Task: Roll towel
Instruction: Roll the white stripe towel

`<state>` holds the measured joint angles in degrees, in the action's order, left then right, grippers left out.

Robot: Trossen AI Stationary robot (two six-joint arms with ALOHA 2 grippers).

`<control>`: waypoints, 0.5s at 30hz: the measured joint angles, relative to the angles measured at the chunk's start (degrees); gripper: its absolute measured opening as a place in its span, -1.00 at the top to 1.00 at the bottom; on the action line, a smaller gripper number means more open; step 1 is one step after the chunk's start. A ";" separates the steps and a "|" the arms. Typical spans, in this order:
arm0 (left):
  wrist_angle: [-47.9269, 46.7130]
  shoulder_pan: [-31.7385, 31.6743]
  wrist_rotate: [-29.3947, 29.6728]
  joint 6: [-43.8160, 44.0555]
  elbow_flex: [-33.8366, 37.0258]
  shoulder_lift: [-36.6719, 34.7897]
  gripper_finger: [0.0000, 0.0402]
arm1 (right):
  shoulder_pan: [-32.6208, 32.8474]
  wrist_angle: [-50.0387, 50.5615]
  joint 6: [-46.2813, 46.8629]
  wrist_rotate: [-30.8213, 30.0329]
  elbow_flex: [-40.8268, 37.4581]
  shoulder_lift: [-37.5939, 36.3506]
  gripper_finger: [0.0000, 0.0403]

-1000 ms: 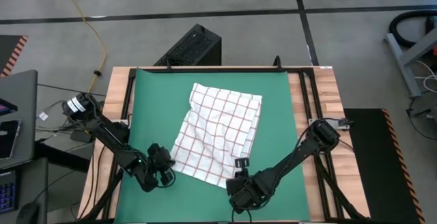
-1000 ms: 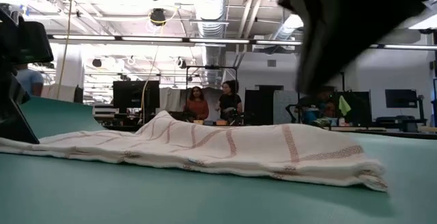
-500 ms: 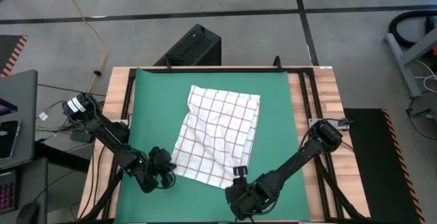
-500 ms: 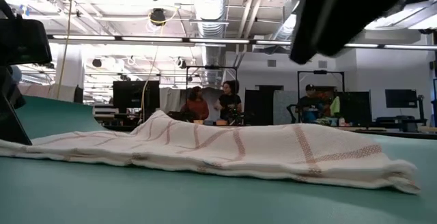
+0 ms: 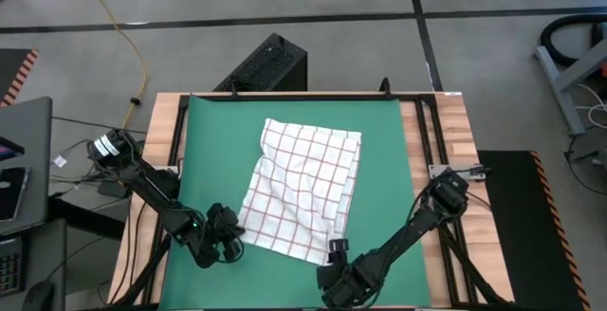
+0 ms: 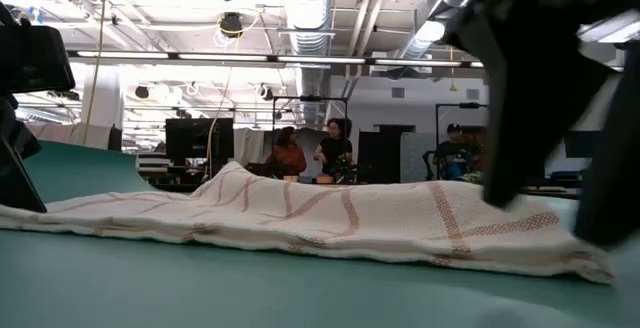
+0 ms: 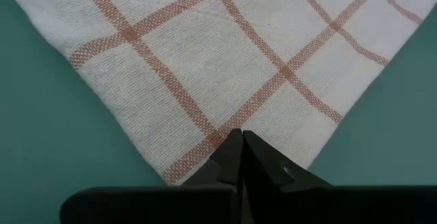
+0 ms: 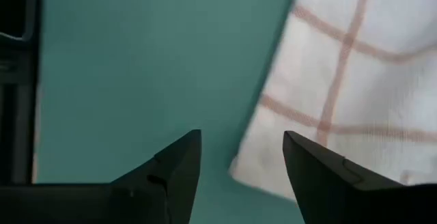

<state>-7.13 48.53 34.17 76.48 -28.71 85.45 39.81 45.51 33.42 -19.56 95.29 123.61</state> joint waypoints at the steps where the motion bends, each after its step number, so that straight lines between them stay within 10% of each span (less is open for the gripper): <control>1: 0.06 0.00 0.00 -0.40 0.00 0.00 1.00 | -0.02 0.40 0.91 0.09 0.02 0.34 -0.13; 15: 0.06 -0.02 -0.02 -1.70 -0.02 -0.02 1.00 | 0.21 3.06 3.78 0.07 -0.94 0.53 -0.12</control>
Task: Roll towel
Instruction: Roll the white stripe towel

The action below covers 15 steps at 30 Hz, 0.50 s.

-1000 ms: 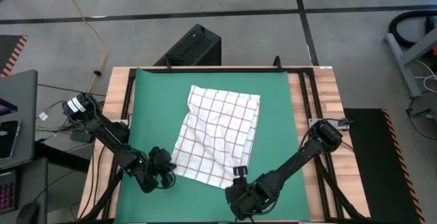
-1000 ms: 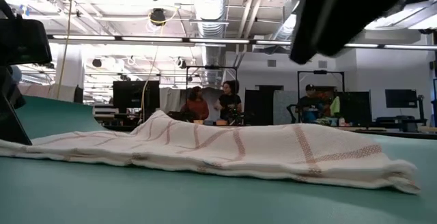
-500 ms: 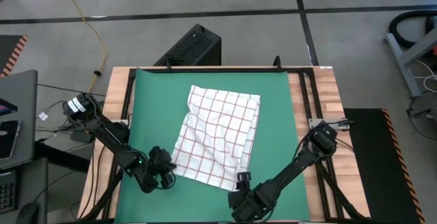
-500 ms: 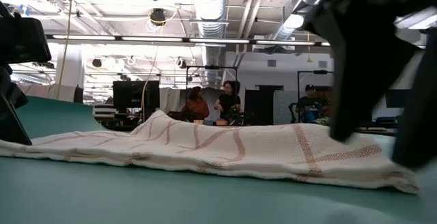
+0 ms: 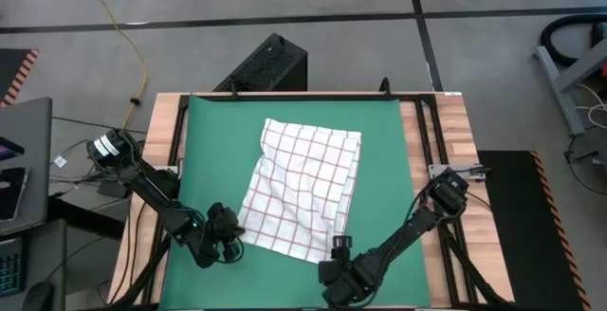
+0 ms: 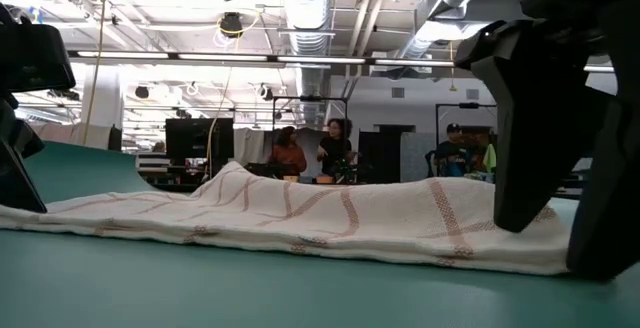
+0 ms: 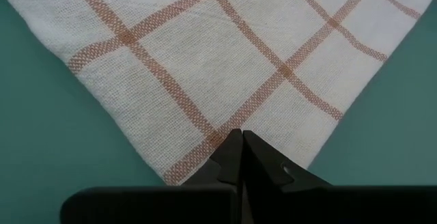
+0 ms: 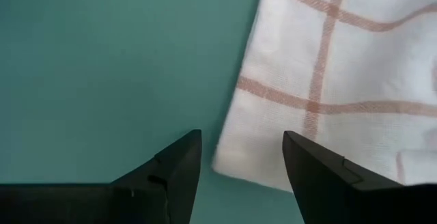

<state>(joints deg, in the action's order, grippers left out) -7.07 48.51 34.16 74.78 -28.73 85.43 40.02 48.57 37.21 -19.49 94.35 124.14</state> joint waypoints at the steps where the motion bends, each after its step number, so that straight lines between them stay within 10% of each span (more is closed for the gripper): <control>1: 0.00 0.00 0.02 0.00 0.00 0.00 1.00 | 0.05 0.18 -0.13 -0.06 0.00 0.00 -0.12; 15: 0.07 -0.04 -0.51 -0.84 0.00 -0.02 1.00 | -0.28 -3.94 3.24 2.68 -4.15 0.52 0.09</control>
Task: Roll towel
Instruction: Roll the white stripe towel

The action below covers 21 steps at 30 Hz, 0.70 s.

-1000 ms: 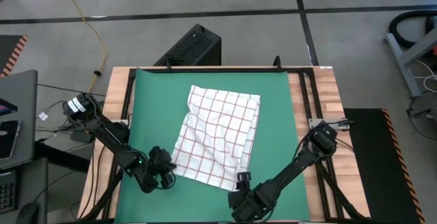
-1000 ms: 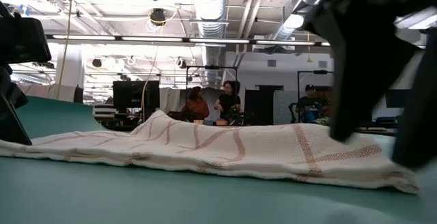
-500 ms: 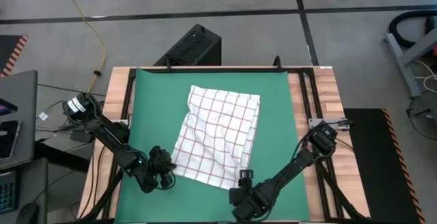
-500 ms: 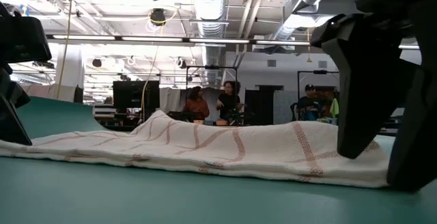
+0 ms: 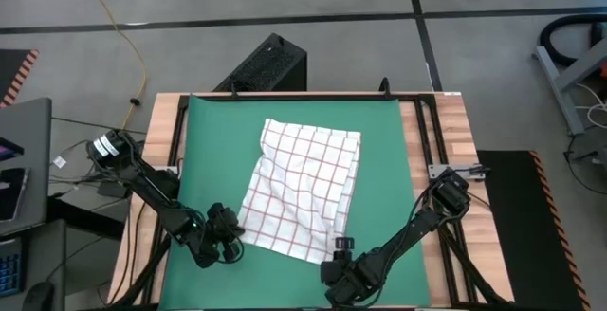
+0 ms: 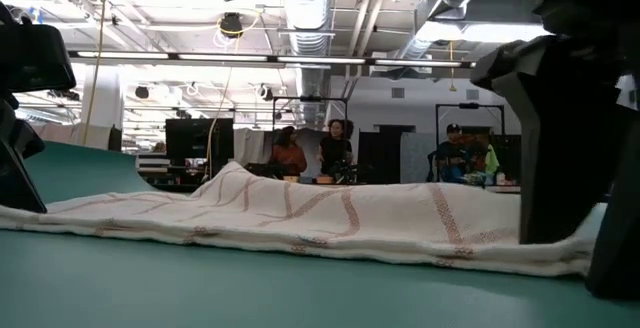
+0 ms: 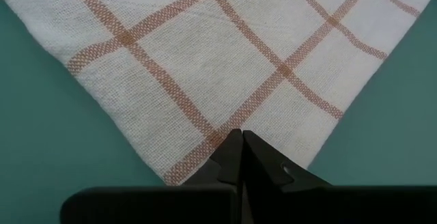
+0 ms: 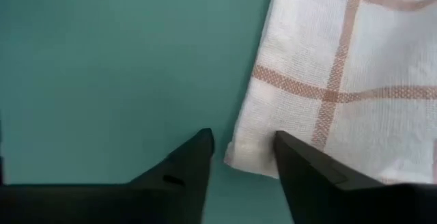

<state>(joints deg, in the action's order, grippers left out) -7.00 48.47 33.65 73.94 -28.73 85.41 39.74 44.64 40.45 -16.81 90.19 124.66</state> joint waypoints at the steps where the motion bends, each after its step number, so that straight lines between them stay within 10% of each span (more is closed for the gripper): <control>1: 0.15 0.00 -0.06 -0.54 0.00 0.00 1.00 | -0.11 0.13 0.95 0.36 0.00 -0.01 0.18; 10: 1.41 0.24 -1.37 -4.01 0.00 -0.56 1.00 | -0.43 0.37 5.91 0.56 -0.07 0.16 0.90; 21: -14.68 5.63 -3.06 -30.02 -6.24 -13.41 0.97 | -0.12 -0.04 7.69 1.78 -0.15 0.22 0.91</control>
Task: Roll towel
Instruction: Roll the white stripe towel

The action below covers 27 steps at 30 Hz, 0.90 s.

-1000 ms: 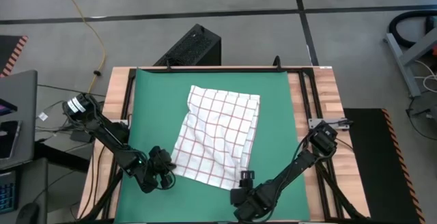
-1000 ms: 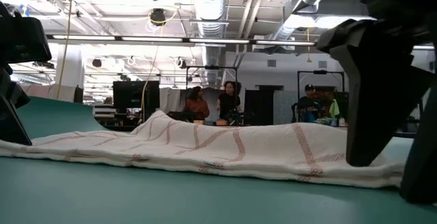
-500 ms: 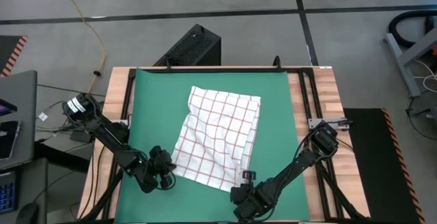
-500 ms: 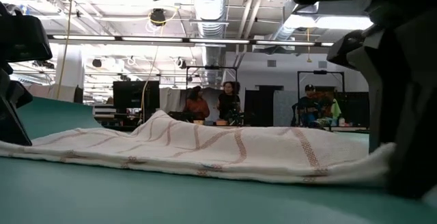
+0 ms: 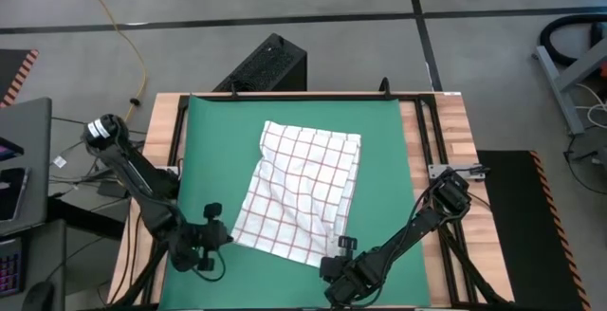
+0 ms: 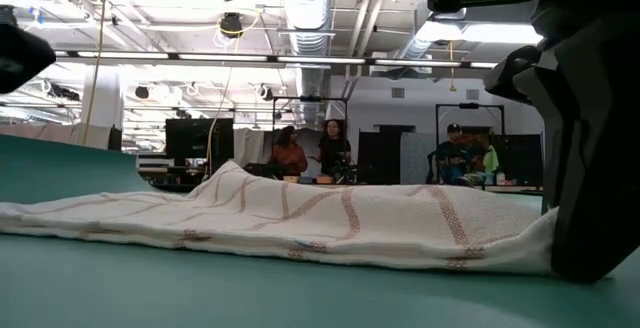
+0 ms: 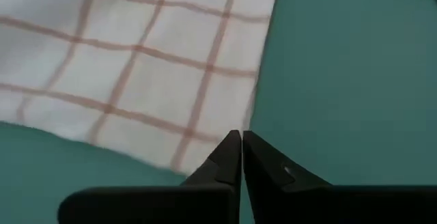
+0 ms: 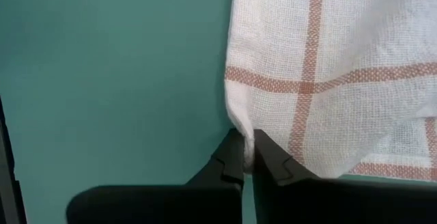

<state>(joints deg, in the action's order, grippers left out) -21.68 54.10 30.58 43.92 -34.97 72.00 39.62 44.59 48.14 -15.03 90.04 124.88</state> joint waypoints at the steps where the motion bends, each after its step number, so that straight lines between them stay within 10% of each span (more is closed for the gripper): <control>1: -0.94 0.21 -0.60 -1.84 0.28 -0.60 0.95 | 0.06 -0.05 0.00 0.00 0.00 0.00 0.91; 11: 2.49 -1.50 -12.59 -27.56 1.52 0.81 0.42 | 0.43 -0.28 -0.02 0.29 -0.07 0.00 0.91; 27: 1.68 -1.39 -3.07 -38.64 1.30 11.58 0.02 | 0.43 -0.90 0.38 0.95 -0.09 0.00 0.91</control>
<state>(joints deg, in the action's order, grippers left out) -19.99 52.71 27.51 5.29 -33.67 83.58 40.05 43.69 48.52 -14.08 89.95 124.88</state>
